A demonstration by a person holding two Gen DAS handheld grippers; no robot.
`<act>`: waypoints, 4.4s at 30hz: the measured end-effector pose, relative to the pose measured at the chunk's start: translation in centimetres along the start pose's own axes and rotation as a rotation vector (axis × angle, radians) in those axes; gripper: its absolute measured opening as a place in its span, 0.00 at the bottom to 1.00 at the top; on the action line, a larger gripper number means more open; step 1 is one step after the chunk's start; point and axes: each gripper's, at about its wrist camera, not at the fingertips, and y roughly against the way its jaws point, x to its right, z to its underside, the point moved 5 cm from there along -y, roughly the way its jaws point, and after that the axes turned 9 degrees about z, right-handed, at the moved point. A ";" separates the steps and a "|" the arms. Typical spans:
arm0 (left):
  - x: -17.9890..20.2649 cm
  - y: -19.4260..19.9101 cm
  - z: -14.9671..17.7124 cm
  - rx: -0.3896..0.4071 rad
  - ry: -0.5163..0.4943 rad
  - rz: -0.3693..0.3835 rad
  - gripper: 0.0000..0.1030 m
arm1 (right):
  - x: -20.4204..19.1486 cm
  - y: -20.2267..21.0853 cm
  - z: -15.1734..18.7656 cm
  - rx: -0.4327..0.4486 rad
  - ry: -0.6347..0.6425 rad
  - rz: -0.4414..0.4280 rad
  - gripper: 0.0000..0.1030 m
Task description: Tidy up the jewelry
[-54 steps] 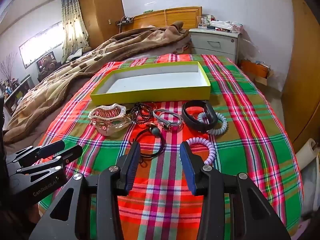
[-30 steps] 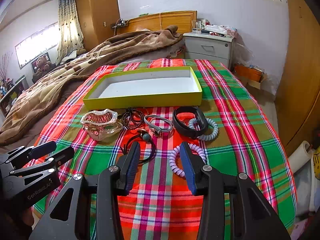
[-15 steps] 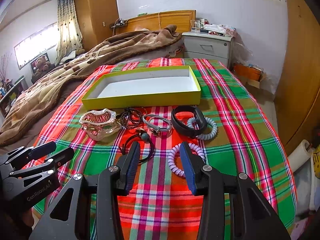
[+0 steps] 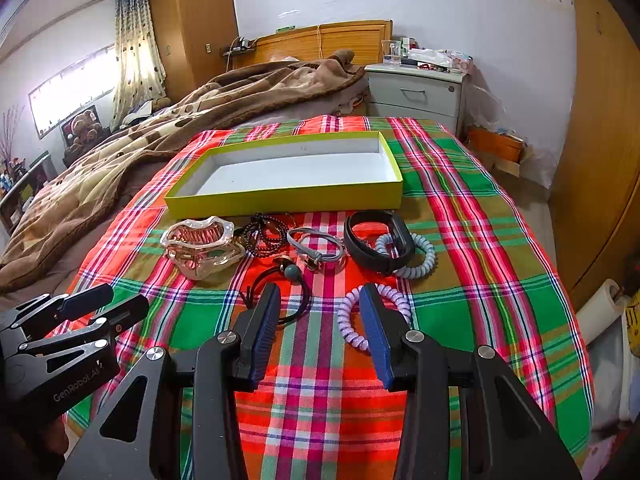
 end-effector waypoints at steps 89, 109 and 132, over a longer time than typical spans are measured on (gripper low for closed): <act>1.4 -9.4 -8.7 -0.320 -0.463 0.237 0.49 | 5.3 -6.5 -0.4 -0.216 -0.017 -0.080 0.41; 1.1 -9.7 -8.6 -0.359 -0.451 0.228 0.15 | 6.0 -6.1 -0.3 -0.203 -0.034 -0.086 0.10; 1.2 -8.6 -7.5 -0.337 -0.387 0.224 0.11 | 6.5 -4.3 -1.9 -0.145 -0.077 -0.099 0.09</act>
